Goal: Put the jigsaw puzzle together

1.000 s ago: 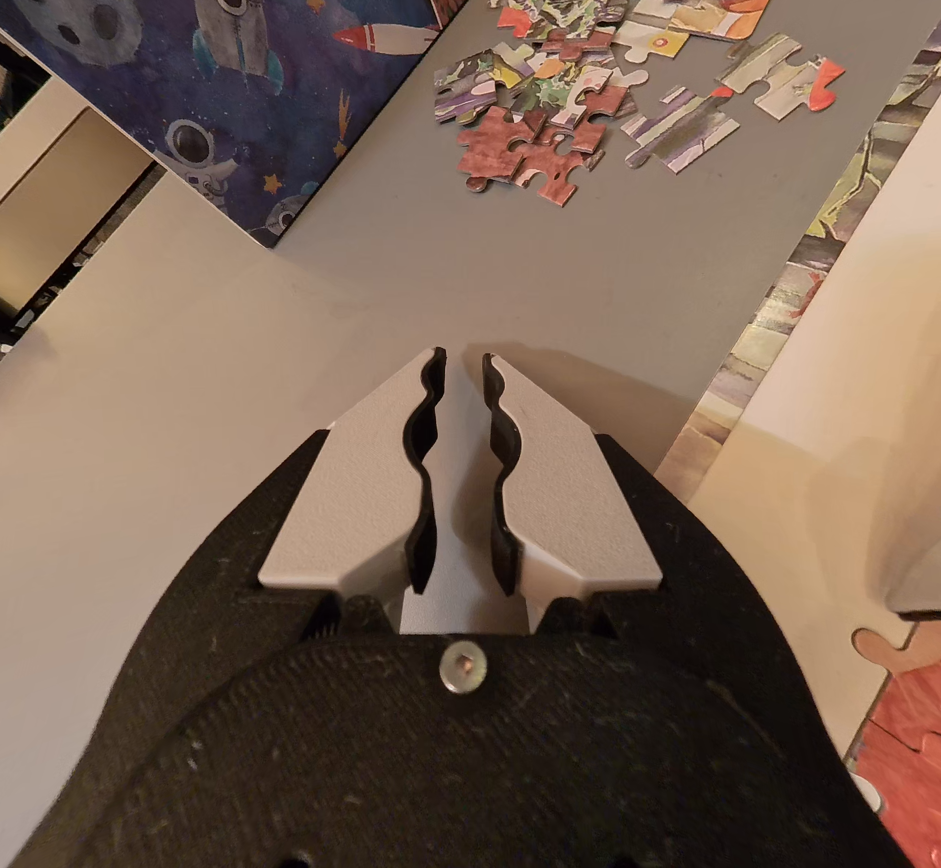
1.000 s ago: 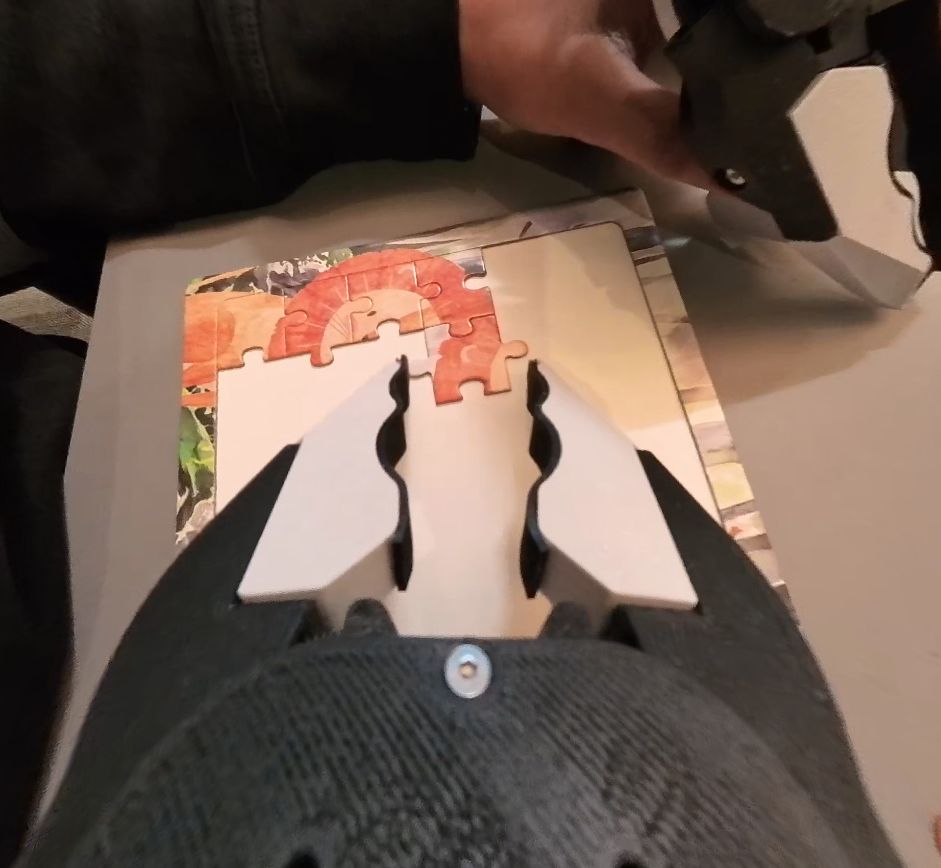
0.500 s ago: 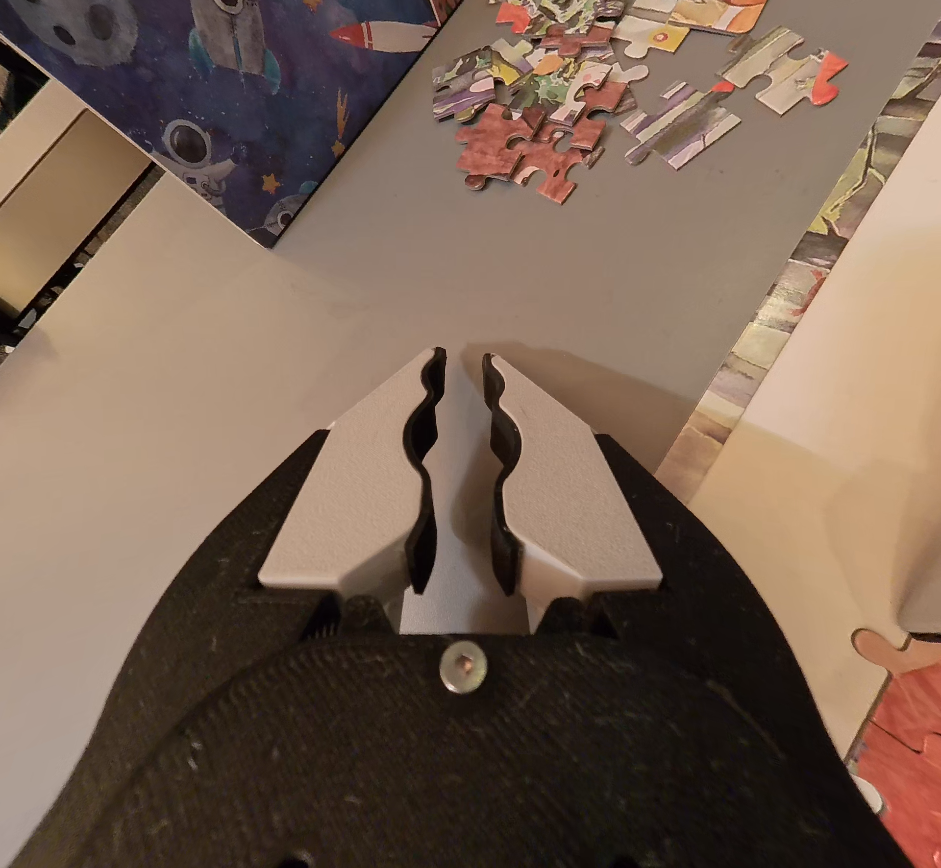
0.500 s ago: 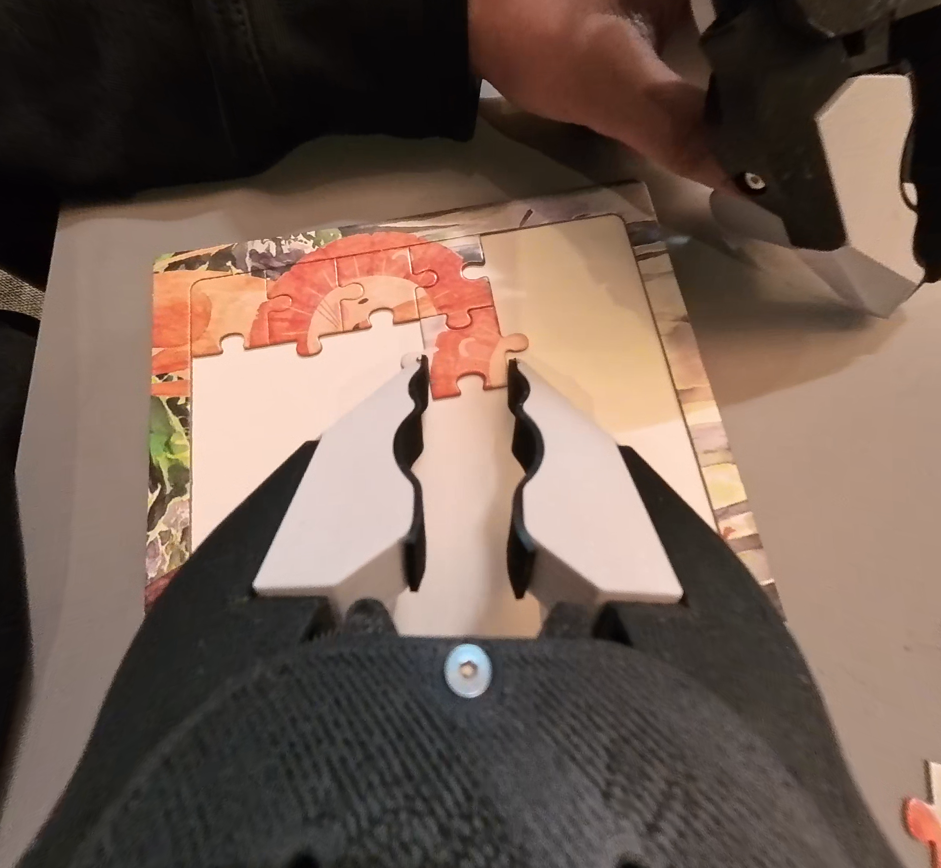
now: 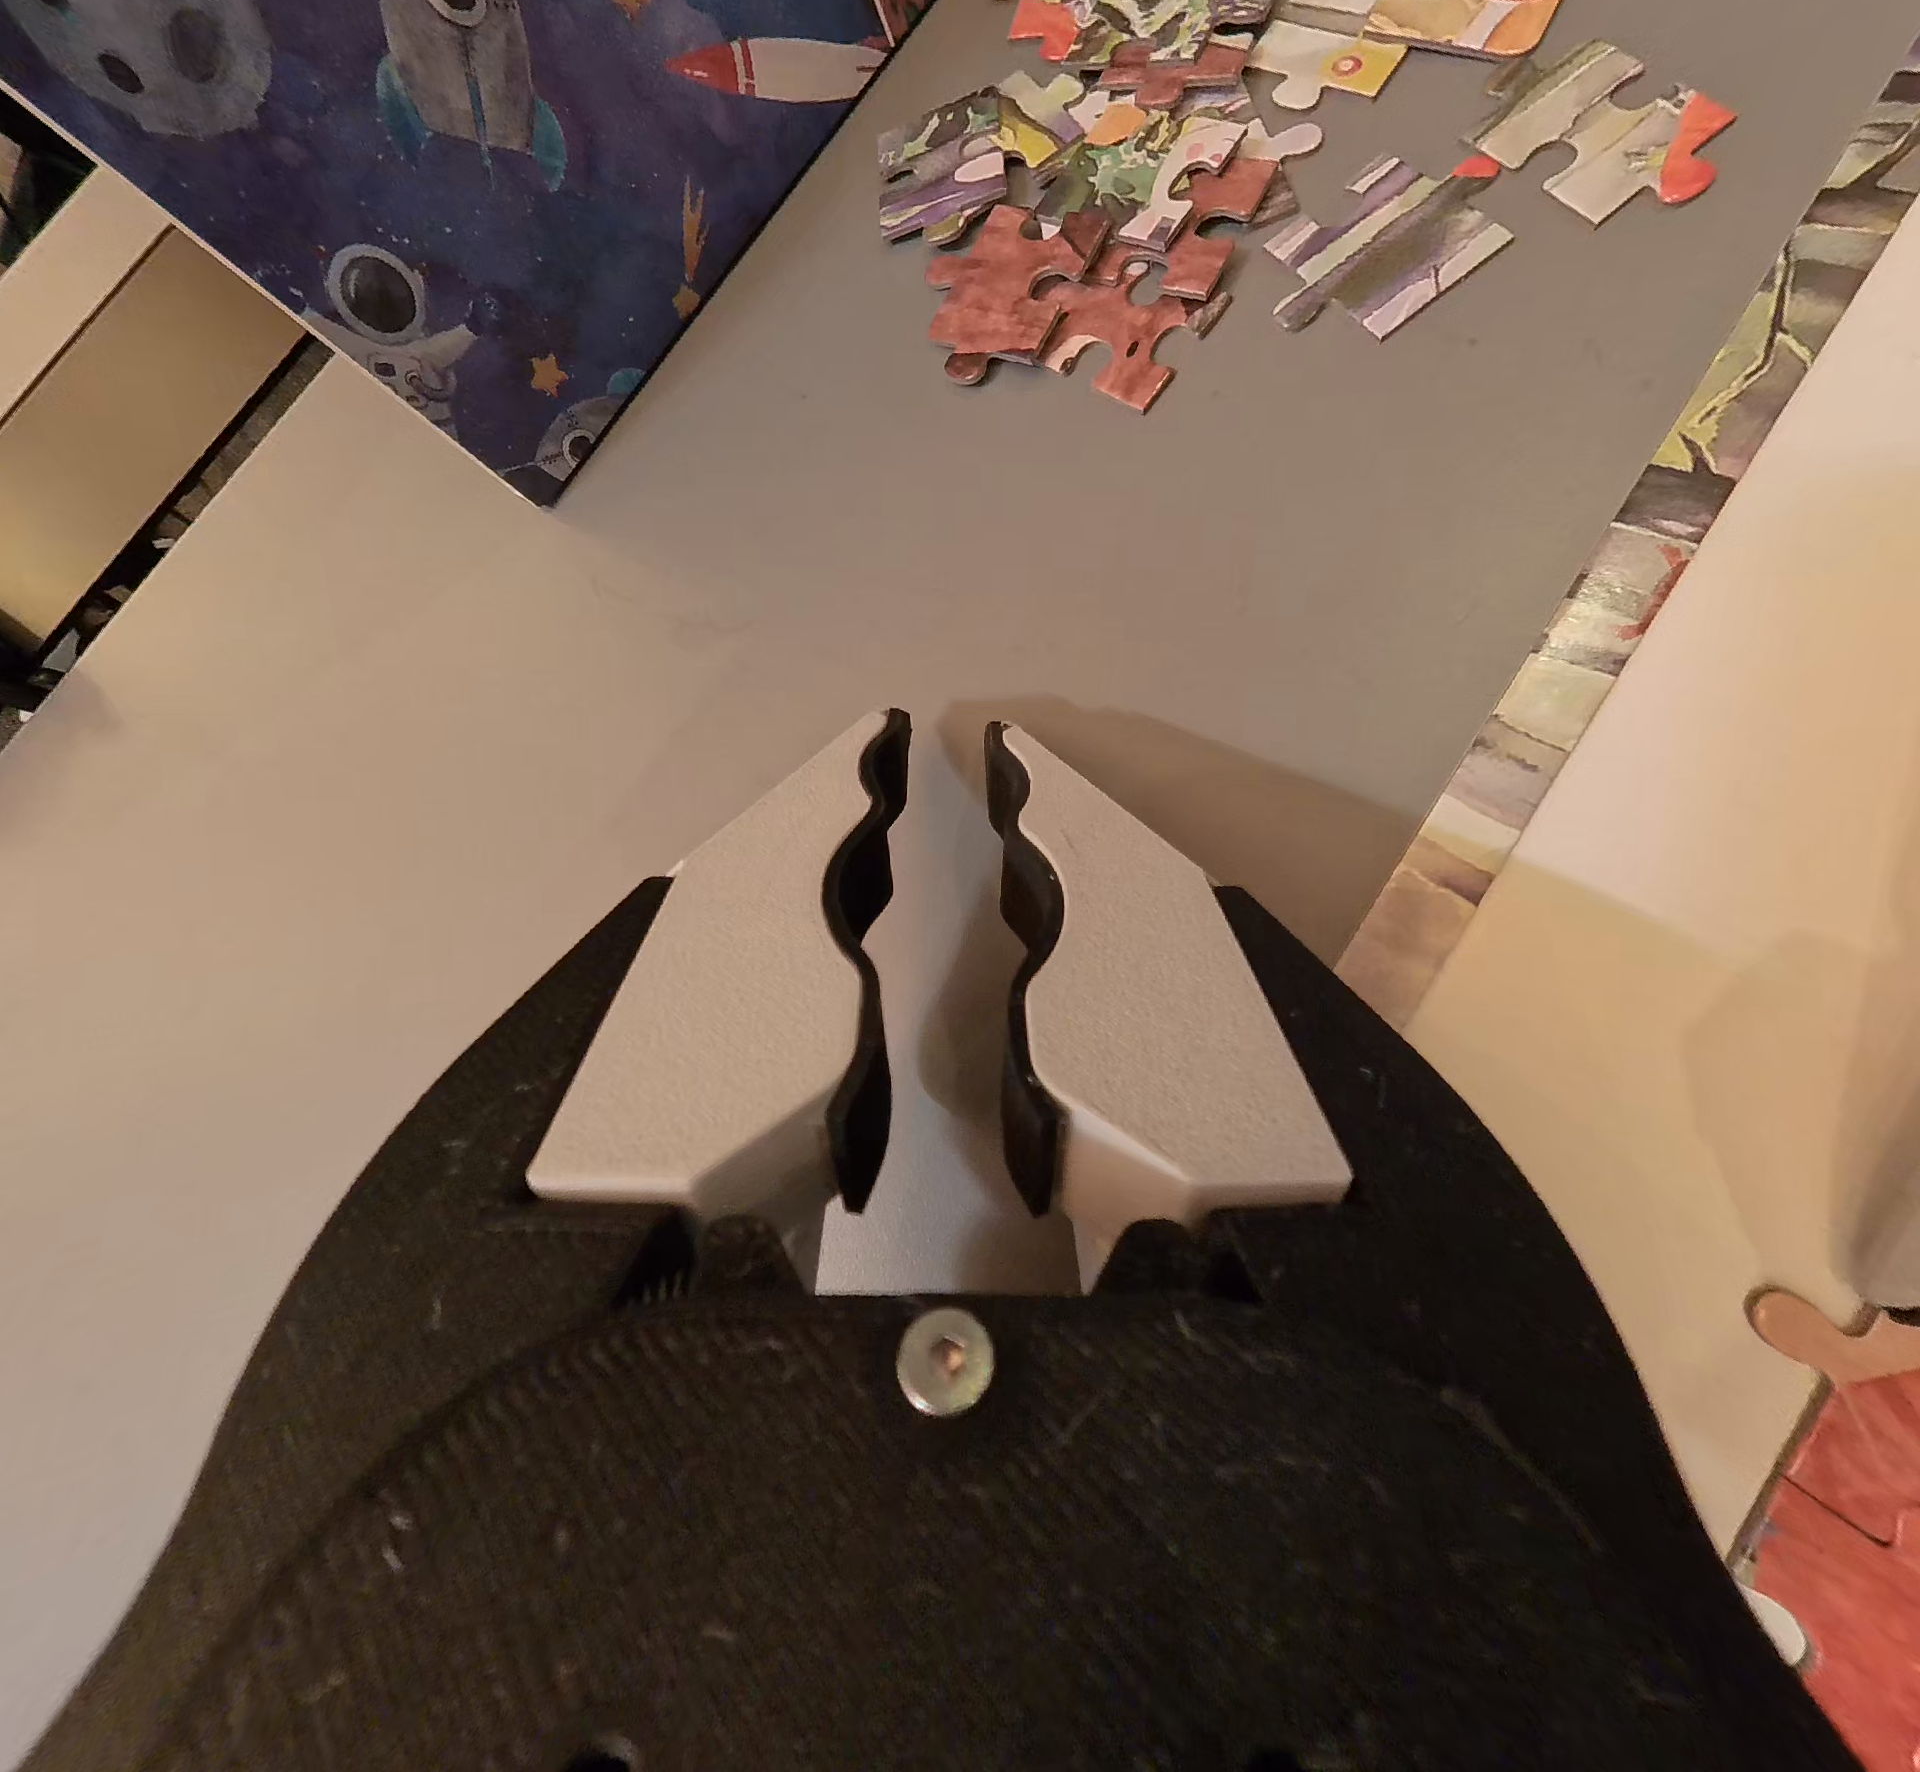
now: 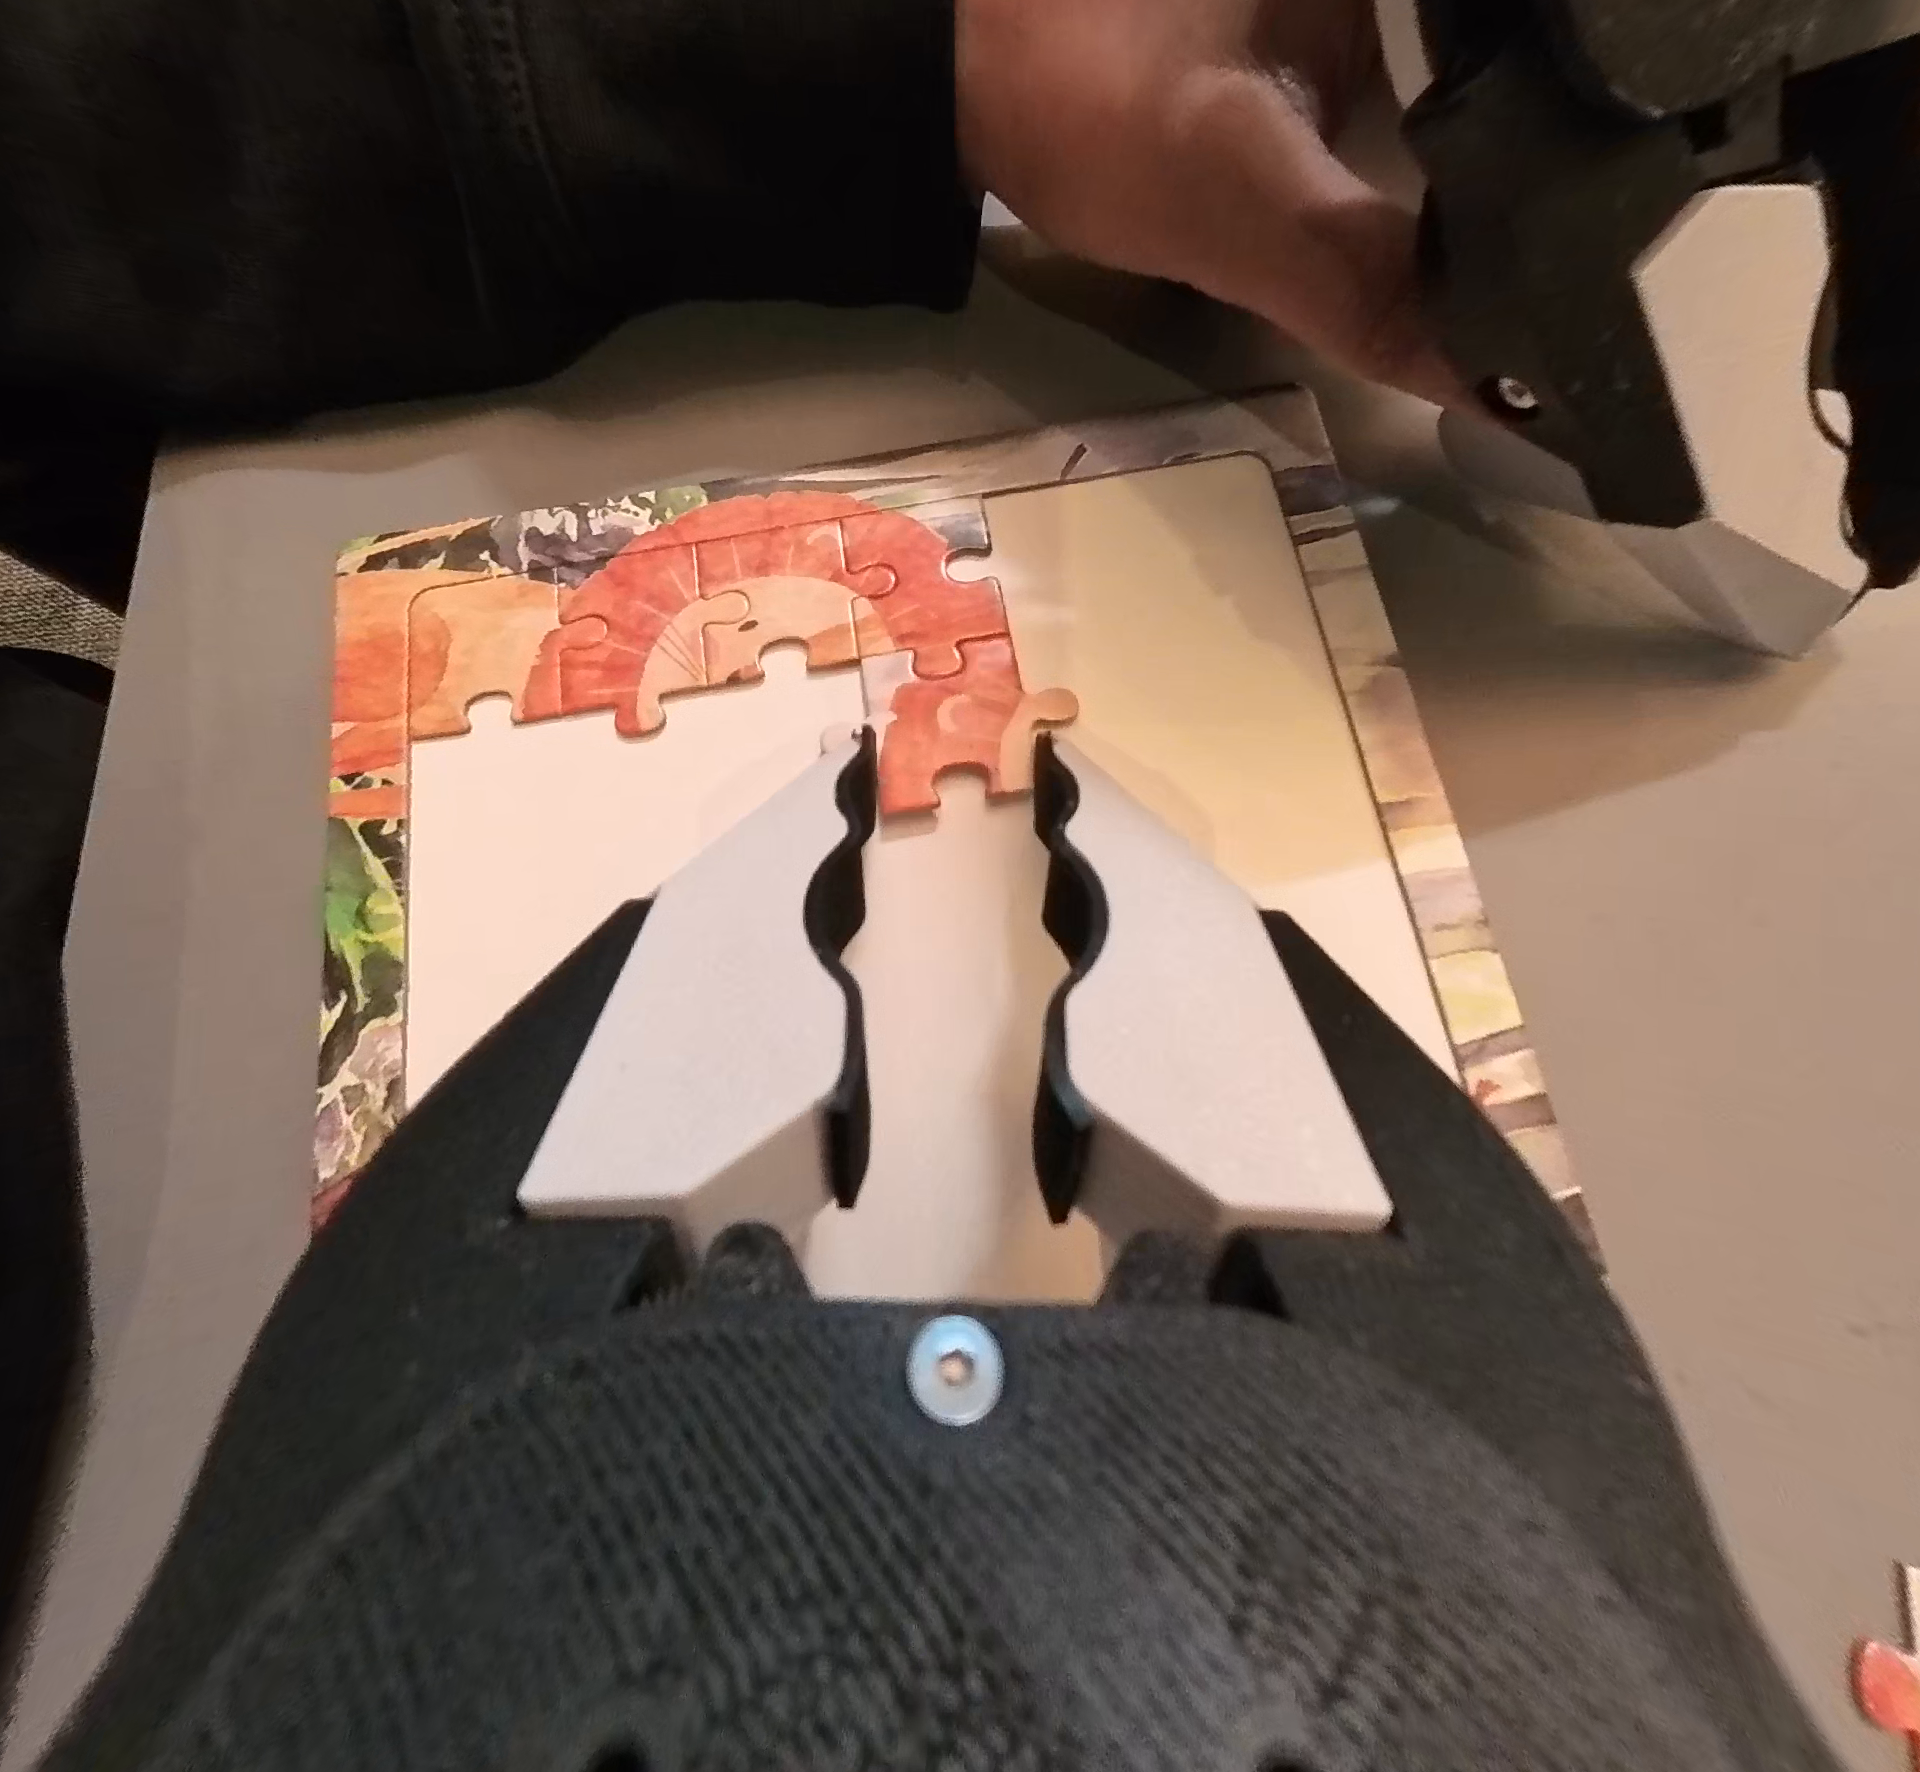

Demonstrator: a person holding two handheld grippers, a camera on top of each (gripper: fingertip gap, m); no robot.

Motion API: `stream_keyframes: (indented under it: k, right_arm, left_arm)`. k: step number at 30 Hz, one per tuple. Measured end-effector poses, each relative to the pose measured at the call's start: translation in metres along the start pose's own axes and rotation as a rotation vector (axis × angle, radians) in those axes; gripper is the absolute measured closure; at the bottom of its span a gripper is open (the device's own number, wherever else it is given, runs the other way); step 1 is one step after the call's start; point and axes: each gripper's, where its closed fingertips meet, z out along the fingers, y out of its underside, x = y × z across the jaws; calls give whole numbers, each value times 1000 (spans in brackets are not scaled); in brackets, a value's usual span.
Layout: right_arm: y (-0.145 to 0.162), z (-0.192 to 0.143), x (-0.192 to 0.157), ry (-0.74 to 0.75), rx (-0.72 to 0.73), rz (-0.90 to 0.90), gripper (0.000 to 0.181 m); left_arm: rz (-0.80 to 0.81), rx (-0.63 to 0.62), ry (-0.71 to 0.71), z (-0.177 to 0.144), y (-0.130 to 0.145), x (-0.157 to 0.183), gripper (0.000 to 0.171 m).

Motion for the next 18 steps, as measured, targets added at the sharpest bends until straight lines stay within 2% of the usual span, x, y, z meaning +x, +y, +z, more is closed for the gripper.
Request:
stream_keyframes:
  k: [11,14,18]
  right_arm:
    - [-2,-1,1,4,10,-2,153]
    - [-1,0,-1,3,4,-12,158]
    - [-1,0,-1,9,3,-18,153]
  left_arm:
    - [2,0,-1,0,0,0,158]
    - [0,3,0,-1,0,0,158]
    - [-67,69,20,-8,-7,-6,158]
